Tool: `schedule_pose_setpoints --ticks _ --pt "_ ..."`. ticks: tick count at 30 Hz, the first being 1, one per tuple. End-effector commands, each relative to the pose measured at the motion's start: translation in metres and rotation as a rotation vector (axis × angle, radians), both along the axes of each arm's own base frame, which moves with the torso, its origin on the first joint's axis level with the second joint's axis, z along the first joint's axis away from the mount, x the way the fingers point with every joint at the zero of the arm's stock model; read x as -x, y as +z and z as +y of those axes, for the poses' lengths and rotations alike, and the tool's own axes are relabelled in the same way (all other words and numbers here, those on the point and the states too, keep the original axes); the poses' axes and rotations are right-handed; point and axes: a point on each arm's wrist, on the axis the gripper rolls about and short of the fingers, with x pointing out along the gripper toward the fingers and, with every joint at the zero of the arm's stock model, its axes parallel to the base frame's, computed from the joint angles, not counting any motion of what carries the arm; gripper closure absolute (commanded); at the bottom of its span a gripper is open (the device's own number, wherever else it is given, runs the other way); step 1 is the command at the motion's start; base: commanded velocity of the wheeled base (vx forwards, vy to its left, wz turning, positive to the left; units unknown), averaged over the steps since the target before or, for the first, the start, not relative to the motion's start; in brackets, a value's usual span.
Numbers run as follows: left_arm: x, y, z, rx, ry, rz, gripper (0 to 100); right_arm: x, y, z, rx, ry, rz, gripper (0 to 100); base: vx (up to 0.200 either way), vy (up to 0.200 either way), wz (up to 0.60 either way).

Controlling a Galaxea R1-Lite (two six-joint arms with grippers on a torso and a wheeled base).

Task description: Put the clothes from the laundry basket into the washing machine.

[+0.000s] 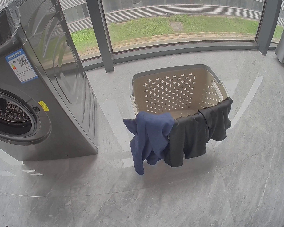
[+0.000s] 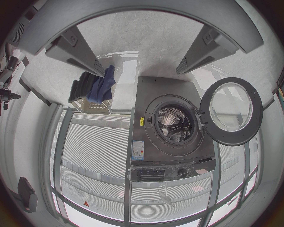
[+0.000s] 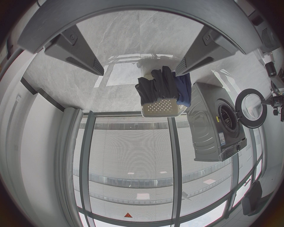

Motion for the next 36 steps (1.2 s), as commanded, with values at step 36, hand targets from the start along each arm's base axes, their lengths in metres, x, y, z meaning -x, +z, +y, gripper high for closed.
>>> schedule_pose_setpoints --ticks 36 --pt "0.0 -0.0049 0.0001 0.0 0.001 0.002 0 -0.0001 -0.0054 0.0 0.004 -0.007 0.003 0 0.056 -0.078 0.0"
